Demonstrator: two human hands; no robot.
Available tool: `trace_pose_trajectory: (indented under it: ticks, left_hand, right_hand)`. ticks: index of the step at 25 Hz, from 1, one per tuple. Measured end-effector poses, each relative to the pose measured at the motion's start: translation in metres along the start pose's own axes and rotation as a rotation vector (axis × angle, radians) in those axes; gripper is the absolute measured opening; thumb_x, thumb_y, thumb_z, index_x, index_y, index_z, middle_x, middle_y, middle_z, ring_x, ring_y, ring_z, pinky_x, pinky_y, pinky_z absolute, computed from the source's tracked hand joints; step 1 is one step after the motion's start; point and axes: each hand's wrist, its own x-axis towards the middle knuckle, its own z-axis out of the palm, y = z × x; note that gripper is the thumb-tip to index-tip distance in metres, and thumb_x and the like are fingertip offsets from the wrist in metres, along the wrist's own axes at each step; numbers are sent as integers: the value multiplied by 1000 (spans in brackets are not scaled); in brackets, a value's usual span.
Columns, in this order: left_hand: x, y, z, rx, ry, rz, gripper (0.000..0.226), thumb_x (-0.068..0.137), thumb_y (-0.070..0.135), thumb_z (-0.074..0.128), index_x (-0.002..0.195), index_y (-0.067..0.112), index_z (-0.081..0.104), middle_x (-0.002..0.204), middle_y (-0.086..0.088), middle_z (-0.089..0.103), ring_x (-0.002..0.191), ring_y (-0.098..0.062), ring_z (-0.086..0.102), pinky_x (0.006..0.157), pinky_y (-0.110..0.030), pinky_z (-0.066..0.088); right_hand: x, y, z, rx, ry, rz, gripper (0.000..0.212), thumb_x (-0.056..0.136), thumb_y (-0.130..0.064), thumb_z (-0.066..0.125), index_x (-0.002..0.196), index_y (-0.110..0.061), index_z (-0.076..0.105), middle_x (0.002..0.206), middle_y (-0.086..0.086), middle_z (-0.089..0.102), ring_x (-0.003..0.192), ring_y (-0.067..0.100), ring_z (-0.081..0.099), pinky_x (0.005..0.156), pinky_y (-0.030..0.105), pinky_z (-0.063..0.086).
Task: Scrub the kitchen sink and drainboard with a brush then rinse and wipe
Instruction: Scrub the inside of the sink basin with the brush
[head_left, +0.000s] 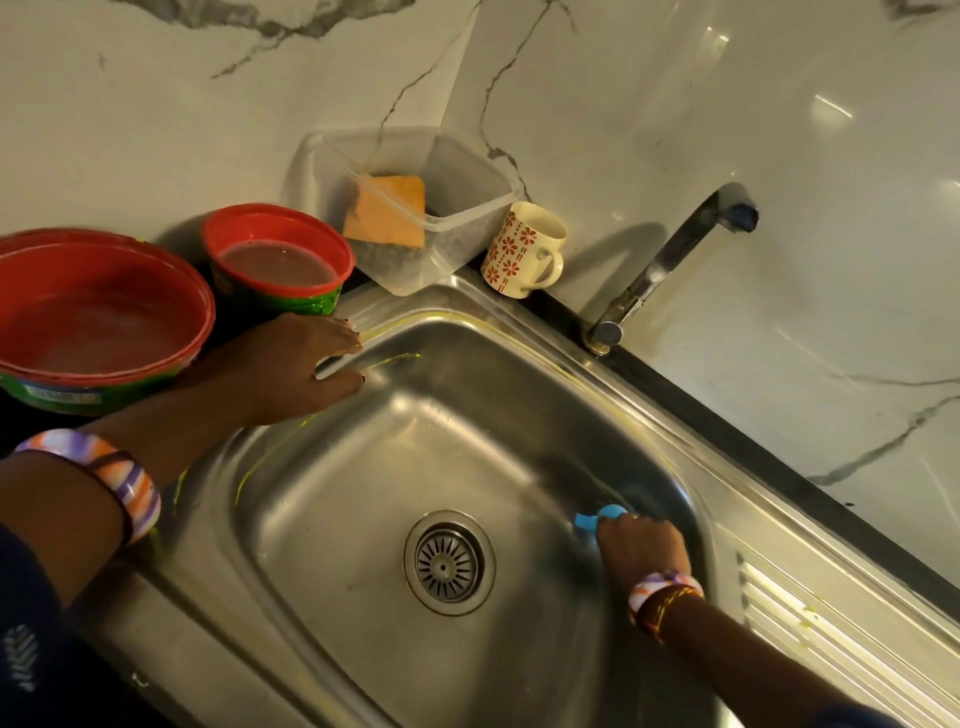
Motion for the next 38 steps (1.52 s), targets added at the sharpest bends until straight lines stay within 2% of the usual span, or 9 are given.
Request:
trace_pose_trajectory:
  ticks: [2, 8, 14, 18, 22, 25, 32, 36, 38]
  left_hand:
    - [0, 0, 0, 14, -23, 6, 87, 62, 65, 34, 115, 4, 65, 123, -13, 62, 122, -22, 53, 99, -24, 31]
    - [-3, 1, -5, 26, 52, 59, 61, 72, 51, 45, 98, 3, 72, 101, -12, 72, 98, -25, 68, 87, -32, 50]
    - [-7, 7, -8, 114, 287, 167, 24, 74, 18, 49, 70, 3, 68, 74, -10, 69, 75, -19, 59, 65, -32, 45]
    - [-9, 4, -7, 267, 302, 155, 22, 73, 18, 48, 75, 7, 66, 71, -7, 64, 68, -26, 60, 68, -28, 38]
    - [-8, 3, -5, 298, 315, 135, 22, 74, 20, 48, 74, 8, 65, 71, -6, 62, 73, -21, 53, 63, -27, 37]
    - [-8, 5, -5, 293, 275, 137, 22, 74, 21, 47, 73, 9, 65, 71, -5, 62, 72, -20, 54, 56, -26, 43]
    - [-10, 0, -1, 309, 98, 91, 30, 74, 27, 46, 90, 12, 67, 89, -4, 67, 85, -21, 64, 65, -25, 54]
    - [-8, -3, 0, 420, -70, 91, 60, 71, 41, 44, 113, 5, 66, 118, -13, 65, 105, -24, 65, 82, -38, 53]
    - [-7, -5, 1, 429, -138, 98, 63, 72, 44, 44, 114, 1, 65, 119, -17, 64, 105, -29, 65, 80, -47, 52]
  right_hand:
    - [3, -18, 2, 24, 33, -38, 29, 86, -34, 63, 105, -12, 68, 100, 10, 71, 89, 25, 70, 71, 35, 56]
    - [24, -13, -100, 633, 185, -21, 33, 93, -36, 50, 124, -30, 57, 109, -1, 67, 95, 17, 64, 83, 31, 51]
    - [39, -62, -239, 1495, 299, -427, 36, 92, -12, 55, 123, -30, 54, 57, -5, 57, 32, 1, 40, 35, 11, 32]
    - [82, -118, -272, 1373, 215, -460, 33, 86, -5, 57, 117, -12, 65, 48, -5, 52, 28, 1, 37, 33, 12, 29]
    - [101, -143, -273, 1027, 251, -495, 30, 87, -13, 55, 115, -10, 68, 75, 8, 61, 62, 13, 51, 49, 17, 35]
    - [104, -139, -270, 1145, 196, -524, 25, 87, -14, 58, 110, -12, 70, 58, -2, 53, 39, 6, 44, 37, 12, 30]
    - [96, -135, -262, 1276, 321, -511, 29, 89, -13, 55, 116, -14, 66, 61, -5, 53, 38, 0, 45, 44, 7, 31]
    - [57, -54, -242, 1638, 335, -409, 33, 92, -11, 54, 119, -29, 55, 59, 2, 50, 27, 1, 33, 31, 9, 26]
    - [31, -3, -215, 1524, 289, -361, 37, 92, -10, 54, 119, -35, 47, 65, 1, 55, 32, 0, 40, 34, 9, 31]
